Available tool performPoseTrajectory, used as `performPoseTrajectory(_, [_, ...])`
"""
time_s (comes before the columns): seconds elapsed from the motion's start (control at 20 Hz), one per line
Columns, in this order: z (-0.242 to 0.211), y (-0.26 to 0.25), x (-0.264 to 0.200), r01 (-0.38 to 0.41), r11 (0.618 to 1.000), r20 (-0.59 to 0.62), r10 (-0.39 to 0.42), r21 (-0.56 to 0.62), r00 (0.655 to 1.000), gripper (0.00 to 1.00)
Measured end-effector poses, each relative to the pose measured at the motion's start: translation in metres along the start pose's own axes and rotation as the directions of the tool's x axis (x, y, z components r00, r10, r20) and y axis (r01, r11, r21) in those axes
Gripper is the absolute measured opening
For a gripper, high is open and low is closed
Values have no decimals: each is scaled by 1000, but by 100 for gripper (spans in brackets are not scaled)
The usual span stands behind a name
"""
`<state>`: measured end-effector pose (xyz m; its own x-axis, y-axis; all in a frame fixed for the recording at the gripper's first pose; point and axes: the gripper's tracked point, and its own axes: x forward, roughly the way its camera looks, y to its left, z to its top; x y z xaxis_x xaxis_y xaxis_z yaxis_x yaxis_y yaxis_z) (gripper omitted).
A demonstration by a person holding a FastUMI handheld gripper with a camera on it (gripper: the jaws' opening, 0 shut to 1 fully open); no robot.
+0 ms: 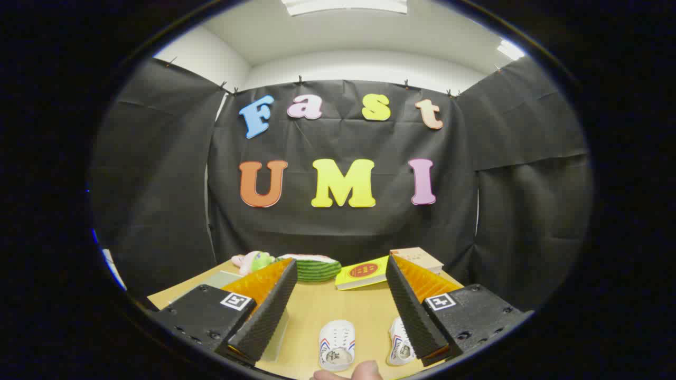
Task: Open the storage box then place both shoes into the box .Put the left shoe in first, then the right shoe, with the right side of both shoes facing outward in a uniform manner.
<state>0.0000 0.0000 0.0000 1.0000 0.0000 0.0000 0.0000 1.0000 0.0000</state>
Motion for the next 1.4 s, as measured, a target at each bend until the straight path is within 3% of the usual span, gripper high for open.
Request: performPoseTrajectory(1.4, [-24, 1, -1, -43, 999, -53, 43, 5, 998, 100])
